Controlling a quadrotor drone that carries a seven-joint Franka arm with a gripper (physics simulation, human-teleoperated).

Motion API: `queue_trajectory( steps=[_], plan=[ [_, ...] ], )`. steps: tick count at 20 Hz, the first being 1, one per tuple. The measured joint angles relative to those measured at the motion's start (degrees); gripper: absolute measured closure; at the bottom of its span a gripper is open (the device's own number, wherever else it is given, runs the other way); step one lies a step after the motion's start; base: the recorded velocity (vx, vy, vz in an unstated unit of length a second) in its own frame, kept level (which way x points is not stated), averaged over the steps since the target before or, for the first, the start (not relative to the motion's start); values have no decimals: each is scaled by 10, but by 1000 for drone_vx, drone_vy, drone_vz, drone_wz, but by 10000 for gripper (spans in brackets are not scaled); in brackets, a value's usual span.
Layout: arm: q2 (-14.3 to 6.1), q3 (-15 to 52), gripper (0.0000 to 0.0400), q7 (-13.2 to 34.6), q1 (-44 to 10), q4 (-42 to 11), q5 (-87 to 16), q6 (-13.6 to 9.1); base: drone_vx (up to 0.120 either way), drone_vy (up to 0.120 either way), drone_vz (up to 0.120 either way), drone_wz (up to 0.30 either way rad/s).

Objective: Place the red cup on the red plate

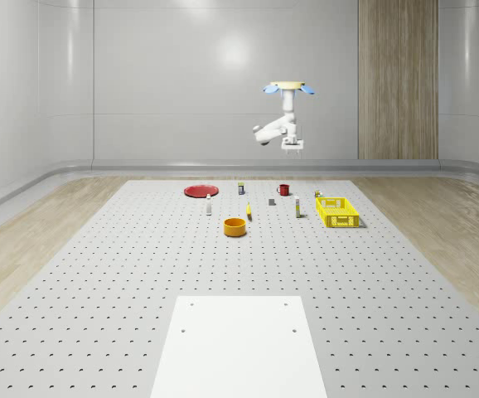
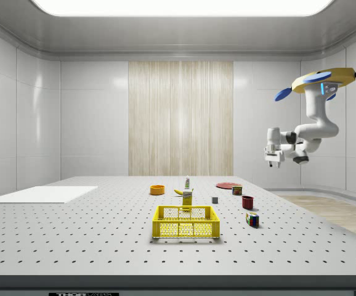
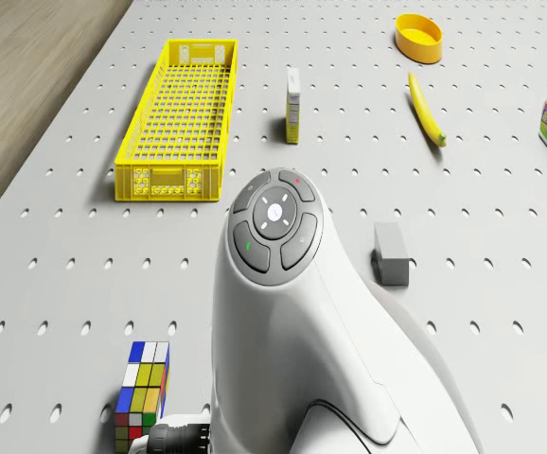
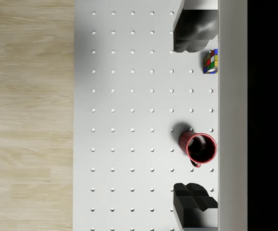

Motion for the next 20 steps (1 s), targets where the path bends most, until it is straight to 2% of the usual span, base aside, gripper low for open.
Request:
queue_trajectory(
  steps=[3, 17, 20],
  plan=[
    [-9, 4, 0, 4, -5, 1, 4, 7, 120, 120, 0, 0],
    [-50, 17, 0, 18, -20, 3, 25, 43, 120, 0, -114, 0],
    [-58, 19, 0, 20, -22, 4, 30, 50, 0, -120, -53, 0]
  ],
)
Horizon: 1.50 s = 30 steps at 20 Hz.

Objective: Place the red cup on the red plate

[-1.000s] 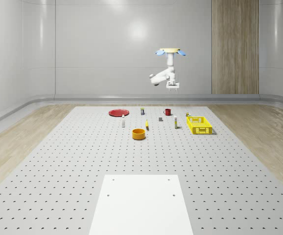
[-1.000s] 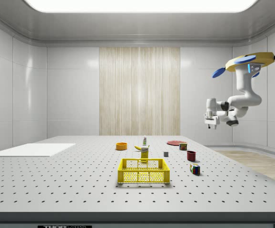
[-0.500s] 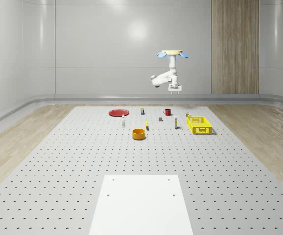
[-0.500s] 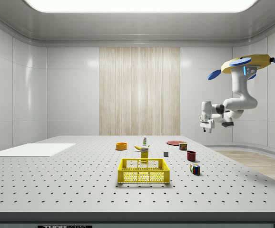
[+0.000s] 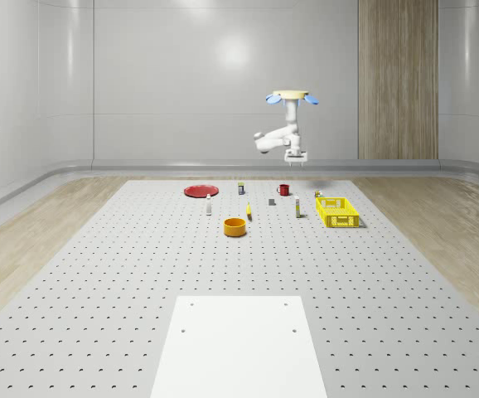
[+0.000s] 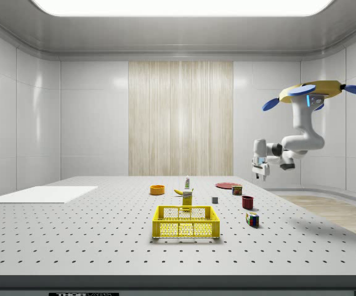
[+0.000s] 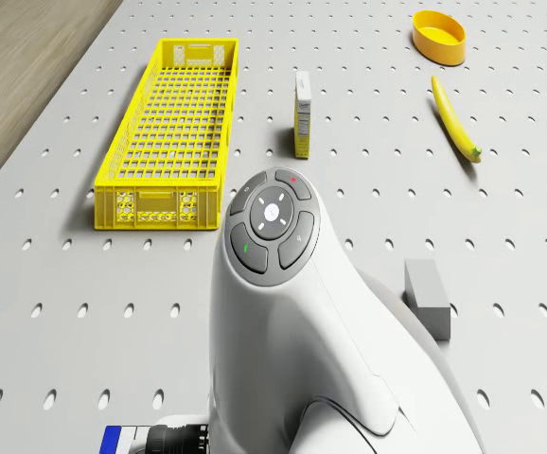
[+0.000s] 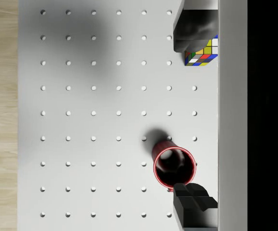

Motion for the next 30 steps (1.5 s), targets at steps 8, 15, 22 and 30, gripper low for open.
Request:
queue_trajectory(
  steps=[8, 15, 22, 30],
  plan=[
    [-20, 6, 0, 6, -6, 1, 10, 19, 0, -35, -85, 0],
    [-37, 10, 0, 10, -11, 2, 19, 34, 29, 0, -120, 0],
    [-53, 14, 0, 14, -16, 3, 26, 49, 63, -51, -74, 0],
    [-70, 18, 0, 19, -20, 4, 34, 64, 30, -20, -105, 0]
  ],
)
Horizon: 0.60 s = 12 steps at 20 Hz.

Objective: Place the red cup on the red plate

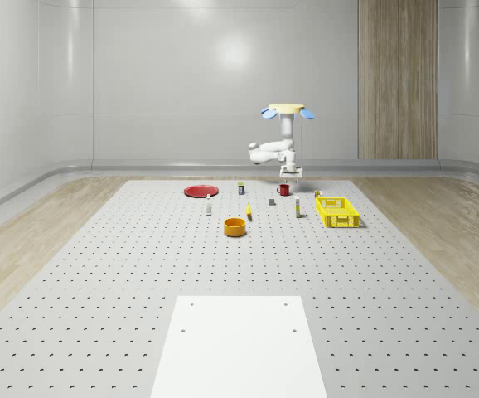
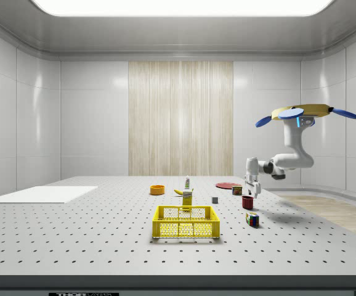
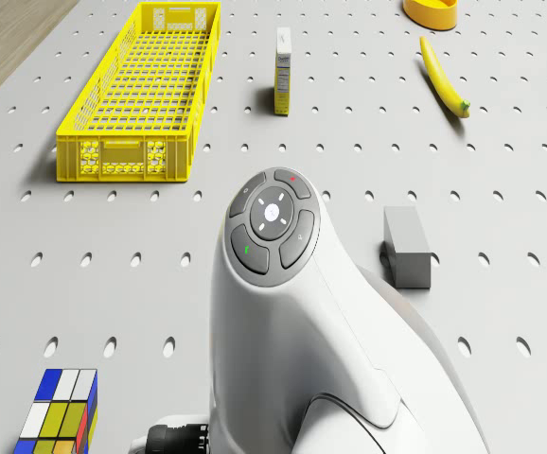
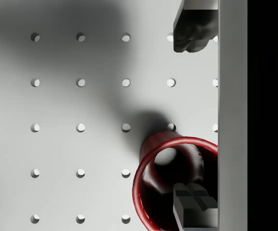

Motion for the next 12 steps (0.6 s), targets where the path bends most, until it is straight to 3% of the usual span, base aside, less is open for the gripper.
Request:
queue_trajectory(
  steps=[3, 7, 9, 12],
  plan=[
    [-6, 1, 0, 1, -2, 0, 3, 5, 93, -13, -120, 0],
    [-13, 3, 0, 3, -3, 1, 6, 13, 0, -120, 0, 0],
    [-17, 4, 0, 4, -4, 1, 8, 16, 0, 0, -120, 0],
    [-22, 5, 0, 5, -6, 1, 10, 21, 0, 0, 0, 0]
  ],
)
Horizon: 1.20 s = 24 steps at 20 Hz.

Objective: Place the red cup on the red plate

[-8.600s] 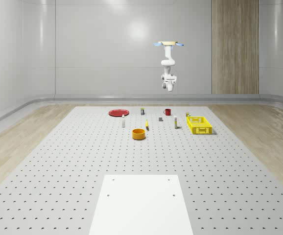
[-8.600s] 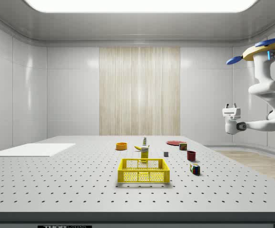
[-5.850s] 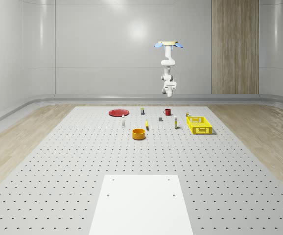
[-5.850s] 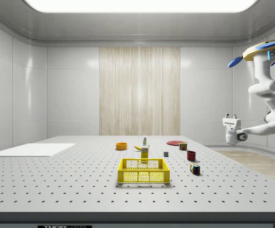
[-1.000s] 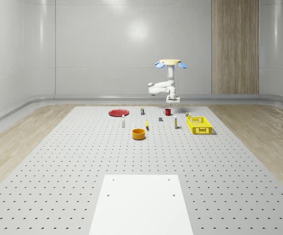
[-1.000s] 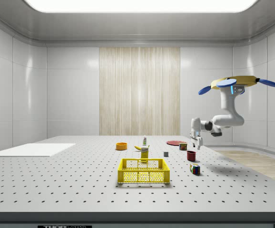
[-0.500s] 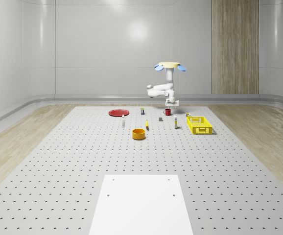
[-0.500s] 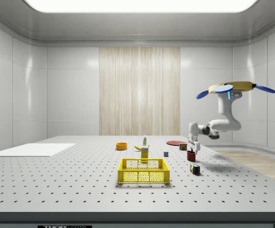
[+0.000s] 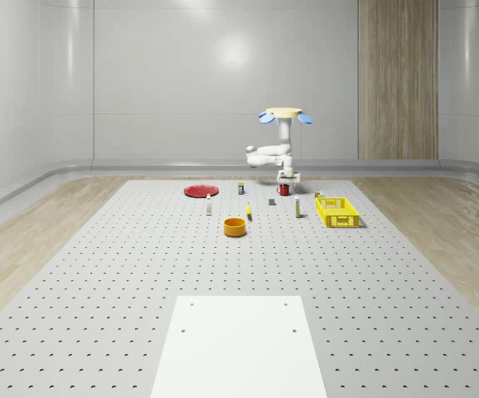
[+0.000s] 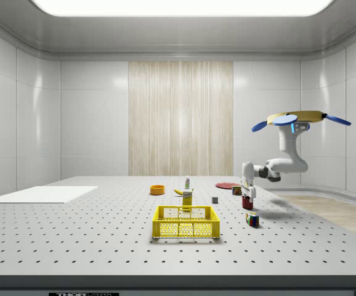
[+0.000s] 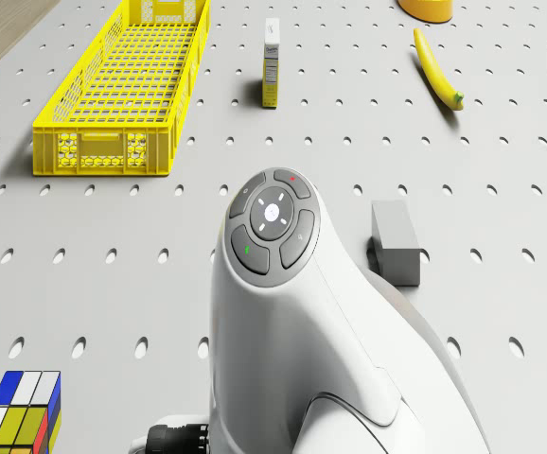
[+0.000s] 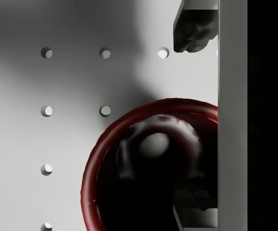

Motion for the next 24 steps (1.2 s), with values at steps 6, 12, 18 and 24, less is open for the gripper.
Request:
queue_trajectory(
  steps=[6, 12, 18, 24],
  plan=[
    [-10, 0, 0, 2, -2, 1, 3, 10, 0, 33, 0, 0],
    [-23, -19, 0, -5, 2, 5, -13, 29, 0, 0, 0, 0],
    [-33, -30, 0, -10, 6, 8, -21, 42, 0, 0, 0, 0],
    [-38, -33, 0, -3, -2, 9, -23, 48, 0, 0, 0, 0]
  ],
)
